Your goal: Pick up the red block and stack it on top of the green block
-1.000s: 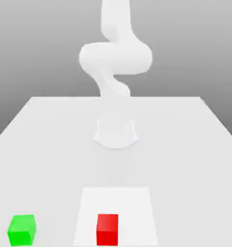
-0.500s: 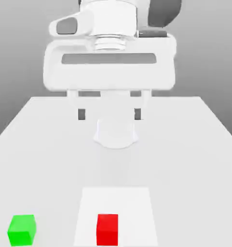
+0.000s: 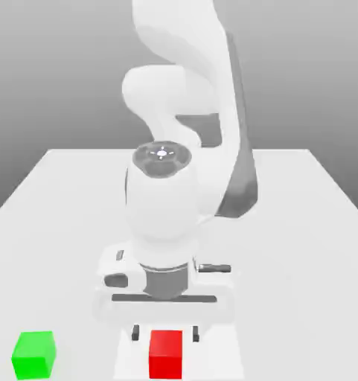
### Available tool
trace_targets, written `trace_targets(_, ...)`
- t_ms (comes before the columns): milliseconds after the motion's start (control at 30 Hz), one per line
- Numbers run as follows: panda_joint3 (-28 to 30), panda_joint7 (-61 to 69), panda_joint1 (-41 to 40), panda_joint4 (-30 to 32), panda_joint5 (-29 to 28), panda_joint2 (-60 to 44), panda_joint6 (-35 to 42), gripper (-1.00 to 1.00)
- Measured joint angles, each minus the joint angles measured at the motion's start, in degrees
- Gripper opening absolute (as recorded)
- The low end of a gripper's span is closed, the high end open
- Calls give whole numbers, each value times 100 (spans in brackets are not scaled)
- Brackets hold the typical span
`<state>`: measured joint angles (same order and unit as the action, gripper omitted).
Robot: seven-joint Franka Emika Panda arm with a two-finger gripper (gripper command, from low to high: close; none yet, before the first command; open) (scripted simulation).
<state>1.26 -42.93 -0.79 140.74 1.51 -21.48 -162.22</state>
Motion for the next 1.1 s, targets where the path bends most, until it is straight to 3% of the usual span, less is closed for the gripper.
trace_targets(233,-7,-8,-6,0,-10,-9,-7,-100)
trace_targets(400,54,-102,5,119,-53,837,720,-100)
trace_targets(933,1514,-3432,-696,-626,489,911,1596,-100)
trace_targets(1067,1417,-3411,-888,-719,884,279,1093,-100)
trace_targets(1100,1348,-3349,-943,-732,982,104,936,100)
